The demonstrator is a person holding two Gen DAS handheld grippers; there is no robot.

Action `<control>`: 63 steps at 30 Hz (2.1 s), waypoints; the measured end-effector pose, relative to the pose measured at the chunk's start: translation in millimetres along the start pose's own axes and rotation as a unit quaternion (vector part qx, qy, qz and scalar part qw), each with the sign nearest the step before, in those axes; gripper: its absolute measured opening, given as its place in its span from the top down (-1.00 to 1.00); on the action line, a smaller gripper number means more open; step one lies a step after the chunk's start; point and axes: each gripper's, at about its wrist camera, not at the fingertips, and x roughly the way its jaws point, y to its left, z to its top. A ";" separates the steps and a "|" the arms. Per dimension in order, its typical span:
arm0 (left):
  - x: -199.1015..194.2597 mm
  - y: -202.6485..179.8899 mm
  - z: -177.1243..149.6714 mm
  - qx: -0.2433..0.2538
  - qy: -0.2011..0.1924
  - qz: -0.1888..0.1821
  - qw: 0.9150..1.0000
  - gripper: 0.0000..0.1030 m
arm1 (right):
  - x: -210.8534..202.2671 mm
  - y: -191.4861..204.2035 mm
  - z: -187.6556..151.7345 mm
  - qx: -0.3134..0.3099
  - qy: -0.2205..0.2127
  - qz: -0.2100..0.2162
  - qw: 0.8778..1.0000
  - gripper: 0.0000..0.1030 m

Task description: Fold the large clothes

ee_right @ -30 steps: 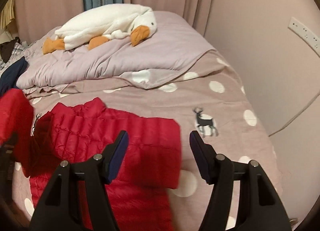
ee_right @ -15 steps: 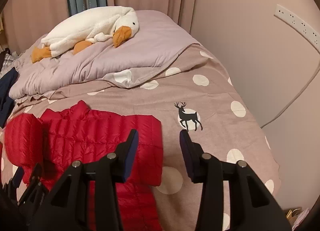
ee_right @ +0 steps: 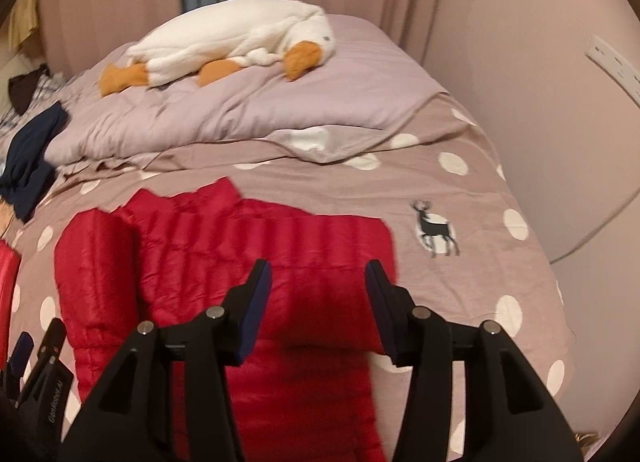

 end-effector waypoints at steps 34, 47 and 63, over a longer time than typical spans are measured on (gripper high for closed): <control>59.8 180.6 18.0 -0.144 0.043 0.104 0.983 -0.28 | 85.2 217.0 -21.6 -0.118 0.021 0.103 0.987 0.90; 66.7 103.2 21.2 -0.074 0.044 0.062 0.994 -0.28 | 92.3 66.3 -0.9 0.010 0.037 0.057 0.998 0.64; 64.0 192.0 19.9 -0.133 0.038 0.137 0.981 -0.28 | 64.3 260.3 -31.3 -0.140 0.040 0.256 0.956 -0.99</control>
